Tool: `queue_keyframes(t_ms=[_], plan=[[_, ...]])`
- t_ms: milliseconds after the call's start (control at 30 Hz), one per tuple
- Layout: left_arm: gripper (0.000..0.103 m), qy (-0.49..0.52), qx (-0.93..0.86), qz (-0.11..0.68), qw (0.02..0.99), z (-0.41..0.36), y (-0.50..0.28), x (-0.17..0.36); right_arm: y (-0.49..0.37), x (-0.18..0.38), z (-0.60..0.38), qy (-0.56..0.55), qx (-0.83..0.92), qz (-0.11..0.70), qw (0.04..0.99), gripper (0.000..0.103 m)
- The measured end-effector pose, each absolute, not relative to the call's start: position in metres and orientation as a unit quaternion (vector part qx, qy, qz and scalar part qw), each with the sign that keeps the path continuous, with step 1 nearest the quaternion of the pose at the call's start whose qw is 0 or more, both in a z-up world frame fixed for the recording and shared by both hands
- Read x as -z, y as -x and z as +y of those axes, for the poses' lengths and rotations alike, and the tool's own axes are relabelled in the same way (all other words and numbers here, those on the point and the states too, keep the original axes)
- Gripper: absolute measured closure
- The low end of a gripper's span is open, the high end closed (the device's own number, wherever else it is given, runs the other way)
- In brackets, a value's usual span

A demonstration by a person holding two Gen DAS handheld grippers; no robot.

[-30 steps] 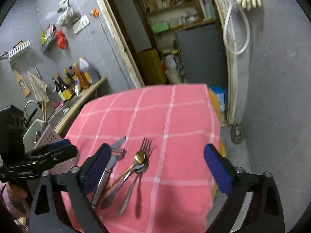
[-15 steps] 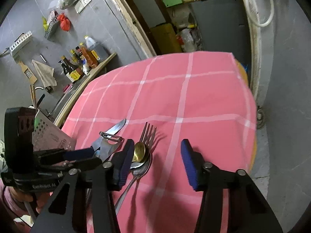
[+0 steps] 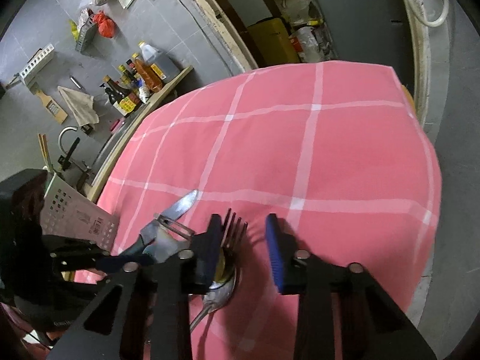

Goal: Organize utensils
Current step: 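Close the left tool on the metal peeler handle while the right tool grasps a silver fork, then lift the peeler with the left tool while the right tool lifts the fork toward the caddy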

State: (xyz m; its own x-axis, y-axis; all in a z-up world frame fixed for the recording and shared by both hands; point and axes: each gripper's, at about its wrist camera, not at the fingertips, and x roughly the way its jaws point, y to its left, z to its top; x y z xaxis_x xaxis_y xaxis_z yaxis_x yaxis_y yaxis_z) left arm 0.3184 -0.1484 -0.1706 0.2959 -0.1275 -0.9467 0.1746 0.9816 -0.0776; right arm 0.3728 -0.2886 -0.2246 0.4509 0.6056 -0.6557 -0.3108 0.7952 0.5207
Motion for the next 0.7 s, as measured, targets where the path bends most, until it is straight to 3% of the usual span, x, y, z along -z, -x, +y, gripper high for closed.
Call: queue_keyframes(t_ms=[133,300,700], plan=[[0.086,0.025,0.100,0.586,0.804,-0.138,-0.319,0.170,-0.367,0.218,-0.286,-0.170,-0.275,0.439,0.838,0.099],[0.087,0.083,0.106,0.555,0.821,-0.117,-0.303,0.161,-0.352,0.194,-0.293,-0.170,-0.258,0.408,0.859,0.100],[0.087,0.105,0.105,0.452,0.880,-0.096,-0.280,0.103,-0.312,0.093,-0.303,-0.087,-0.198,0.309,0.926,0.101]])
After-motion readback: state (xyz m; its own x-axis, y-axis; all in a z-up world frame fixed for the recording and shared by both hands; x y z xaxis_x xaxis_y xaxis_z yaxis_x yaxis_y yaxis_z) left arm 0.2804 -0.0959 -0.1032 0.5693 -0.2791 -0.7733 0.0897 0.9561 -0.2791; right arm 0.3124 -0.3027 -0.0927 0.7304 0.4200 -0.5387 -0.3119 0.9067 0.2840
